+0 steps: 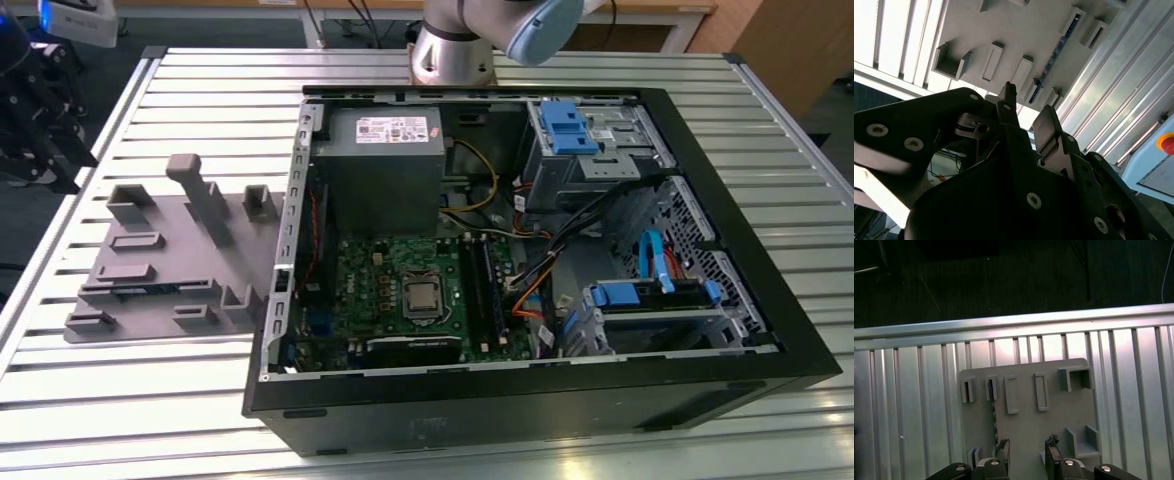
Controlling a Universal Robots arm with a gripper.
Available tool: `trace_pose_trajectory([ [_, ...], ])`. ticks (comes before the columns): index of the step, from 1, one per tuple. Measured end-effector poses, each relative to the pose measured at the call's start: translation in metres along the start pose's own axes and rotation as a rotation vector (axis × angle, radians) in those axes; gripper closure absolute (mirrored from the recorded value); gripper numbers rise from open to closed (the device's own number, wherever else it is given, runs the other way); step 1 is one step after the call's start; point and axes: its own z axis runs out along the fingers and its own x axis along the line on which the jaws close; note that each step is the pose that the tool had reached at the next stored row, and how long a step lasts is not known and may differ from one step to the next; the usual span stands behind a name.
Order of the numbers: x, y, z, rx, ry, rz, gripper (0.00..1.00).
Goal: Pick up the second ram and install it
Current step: 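Pick up the second ram and move it above second insertion slot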
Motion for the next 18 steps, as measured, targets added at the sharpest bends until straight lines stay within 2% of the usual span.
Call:
trace_pose_trajectory([
  [5, 0.0, 0.0, 0.001, -0.0001, -0.0012, 0.0, 0.6],
  [7, 0.0, 0.0, 0.0014, -0.0002, -0.0016, 0.0, 0.72],
  [9, 0.0001, -0.0001, 0.0018, -0.0001, -0.0021, 0.0, 0.72],
  [10, 0.0001, -0.0001, 0.002, -0.0002, -0.0023, 0.0, 0.79],
  [18, 0.0, 0.0, 0.0008, -0.0002, -0.0026, 0.0, 0.79],
])
